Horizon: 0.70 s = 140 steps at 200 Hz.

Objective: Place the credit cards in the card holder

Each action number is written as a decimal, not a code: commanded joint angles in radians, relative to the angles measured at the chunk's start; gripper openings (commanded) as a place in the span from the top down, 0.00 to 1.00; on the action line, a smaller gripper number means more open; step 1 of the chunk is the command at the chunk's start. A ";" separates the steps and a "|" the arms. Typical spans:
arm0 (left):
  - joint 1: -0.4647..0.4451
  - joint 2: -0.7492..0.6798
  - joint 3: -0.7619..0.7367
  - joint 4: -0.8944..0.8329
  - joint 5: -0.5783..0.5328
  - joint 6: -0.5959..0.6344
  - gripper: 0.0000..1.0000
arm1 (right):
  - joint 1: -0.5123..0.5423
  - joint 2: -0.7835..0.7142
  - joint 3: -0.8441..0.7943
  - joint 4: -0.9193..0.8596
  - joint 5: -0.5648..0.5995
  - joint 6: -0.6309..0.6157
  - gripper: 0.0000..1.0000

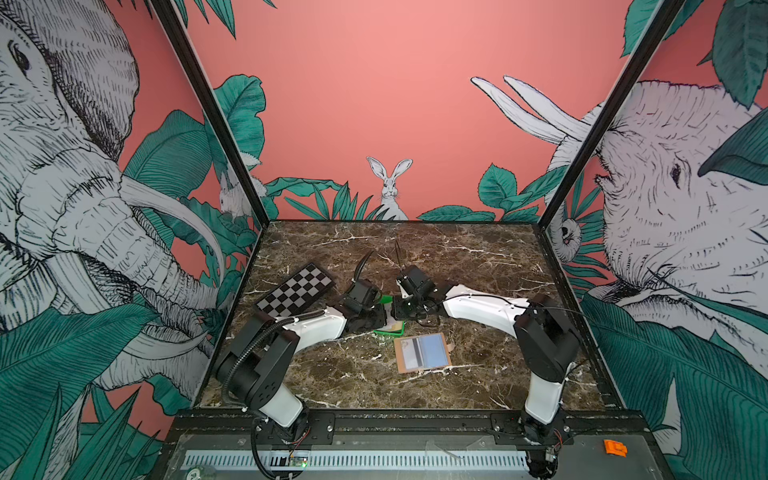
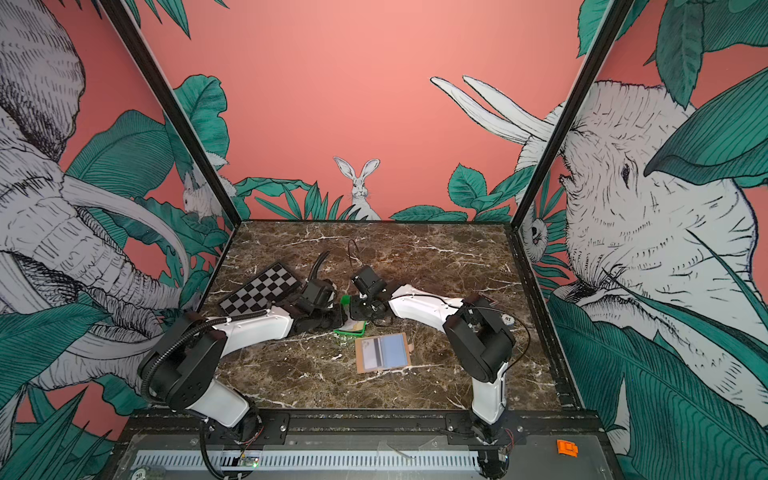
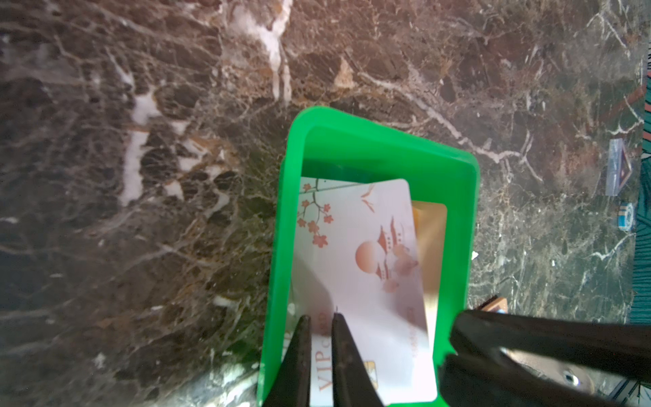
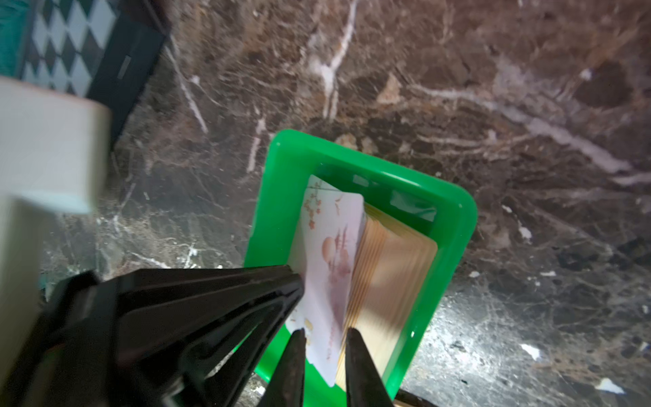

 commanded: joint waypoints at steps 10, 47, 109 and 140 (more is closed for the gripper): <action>0.004 -0.001 -0.036 -0.029 0.006 -0.014 0.85 | -0.005 0.030 0.023 -0.015 0.014 0.037 0.82; 0.004 -0.001 -0.044 -0.012 0.016 -0.023 0.85 | -0.008 0.040 0.013 0.020 -0.011 0.052 0.86; 0.004 -0.035 -0.061 0.048 0.070 -0.078 0.82 | -0.022 -0.002 -0.037 0.068 0.002 0.069 0.96; 0.006 -0.124 -0.061 0.023 0.055 -0.061 0.80 | -0.040 -0.047 -0.070 0.113 -0.013 0.063 0.98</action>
